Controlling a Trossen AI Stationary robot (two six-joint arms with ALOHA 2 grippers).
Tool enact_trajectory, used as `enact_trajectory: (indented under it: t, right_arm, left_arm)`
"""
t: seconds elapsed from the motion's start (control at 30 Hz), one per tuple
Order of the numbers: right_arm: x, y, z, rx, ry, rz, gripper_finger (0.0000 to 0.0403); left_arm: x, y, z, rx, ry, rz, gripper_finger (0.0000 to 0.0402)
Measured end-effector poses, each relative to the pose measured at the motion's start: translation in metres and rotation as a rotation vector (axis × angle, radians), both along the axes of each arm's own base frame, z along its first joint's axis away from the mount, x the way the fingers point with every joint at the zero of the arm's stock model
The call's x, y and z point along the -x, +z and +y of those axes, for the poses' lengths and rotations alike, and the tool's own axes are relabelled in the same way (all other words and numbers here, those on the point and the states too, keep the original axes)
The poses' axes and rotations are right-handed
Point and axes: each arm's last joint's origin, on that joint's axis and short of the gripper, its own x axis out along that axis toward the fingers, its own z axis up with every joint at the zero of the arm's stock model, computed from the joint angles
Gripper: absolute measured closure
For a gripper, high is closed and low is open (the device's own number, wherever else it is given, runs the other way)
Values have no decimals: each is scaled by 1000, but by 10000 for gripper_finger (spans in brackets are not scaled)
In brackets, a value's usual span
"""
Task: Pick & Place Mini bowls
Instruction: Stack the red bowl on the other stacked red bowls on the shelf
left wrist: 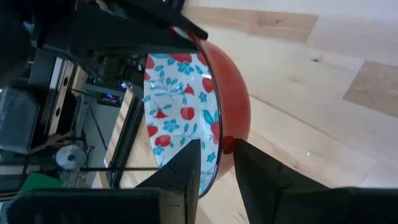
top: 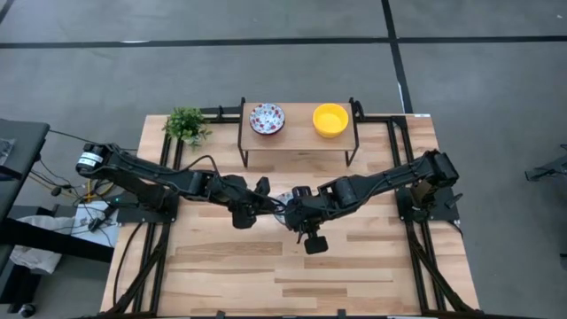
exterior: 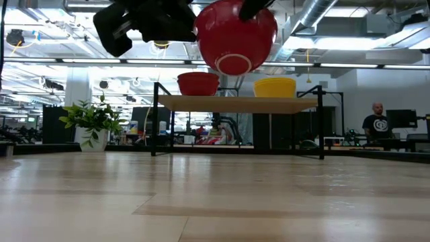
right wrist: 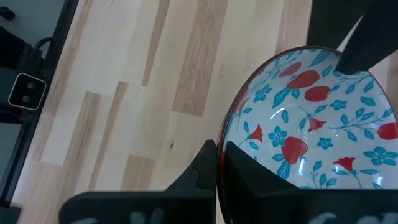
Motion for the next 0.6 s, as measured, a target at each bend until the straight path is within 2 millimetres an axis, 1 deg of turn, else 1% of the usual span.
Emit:
enact_trajectory:
  t: [0.13,0.23,0.5,0.6]
  right_arm:
    - [0,0,0,3,0,-2,403]
    - [0,0,-1,4,-1,-3,403]
    - [0,0,-1,6,-2,0,403]
    - [0,0,0,2,4,2,403]
  left_arm:
    - [0,0,-1,9,-15,0,308]
    - [0,0,-1,15,-17,1,317]
    - [0,0,2,47,3,13,375]
    - [0,0,1,94,-14,23,387]
